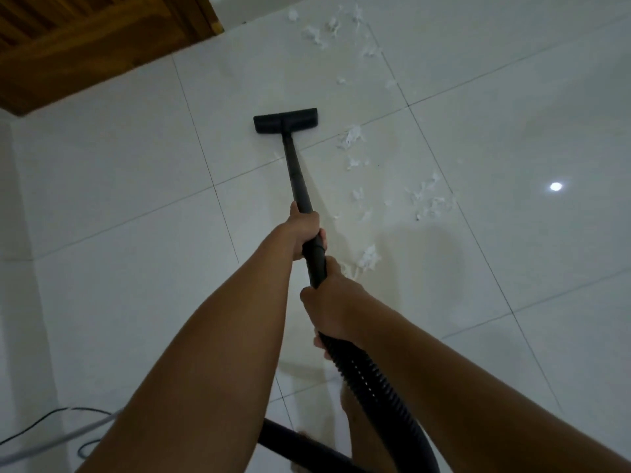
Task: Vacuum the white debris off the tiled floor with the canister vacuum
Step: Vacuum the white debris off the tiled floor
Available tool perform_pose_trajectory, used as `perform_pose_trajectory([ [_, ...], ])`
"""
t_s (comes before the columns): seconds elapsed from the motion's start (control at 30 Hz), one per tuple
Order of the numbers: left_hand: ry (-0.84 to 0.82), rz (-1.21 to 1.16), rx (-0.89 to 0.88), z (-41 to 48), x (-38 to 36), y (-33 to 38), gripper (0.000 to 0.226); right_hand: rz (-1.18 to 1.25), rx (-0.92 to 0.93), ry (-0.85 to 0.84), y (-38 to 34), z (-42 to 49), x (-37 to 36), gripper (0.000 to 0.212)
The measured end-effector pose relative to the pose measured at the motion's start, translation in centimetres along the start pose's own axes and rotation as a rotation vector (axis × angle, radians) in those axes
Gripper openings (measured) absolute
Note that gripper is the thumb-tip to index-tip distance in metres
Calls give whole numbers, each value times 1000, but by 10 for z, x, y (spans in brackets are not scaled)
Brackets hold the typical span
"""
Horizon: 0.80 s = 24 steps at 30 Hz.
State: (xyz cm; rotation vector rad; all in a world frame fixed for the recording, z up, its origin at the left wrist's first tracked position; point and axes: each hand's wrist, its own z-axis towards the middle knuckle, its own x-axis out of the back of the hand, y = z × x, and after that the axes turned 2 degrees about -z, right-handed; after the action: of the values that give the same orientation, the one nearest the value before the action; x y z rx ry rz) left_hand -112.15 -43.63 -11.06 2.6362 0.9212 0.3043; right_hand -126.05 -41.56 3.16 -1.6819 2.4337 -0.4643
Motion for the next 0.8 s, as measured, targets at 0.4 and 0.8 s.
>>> perform_pose_trajectory([
  [0.4,-15,62,-7,-20,6,-56,65,-20,-24,13,44,-9,-40,71],
  [0.8,-41,90,22,-79,38,-154,66,-101,84,60,121,-52,-129,57],
])
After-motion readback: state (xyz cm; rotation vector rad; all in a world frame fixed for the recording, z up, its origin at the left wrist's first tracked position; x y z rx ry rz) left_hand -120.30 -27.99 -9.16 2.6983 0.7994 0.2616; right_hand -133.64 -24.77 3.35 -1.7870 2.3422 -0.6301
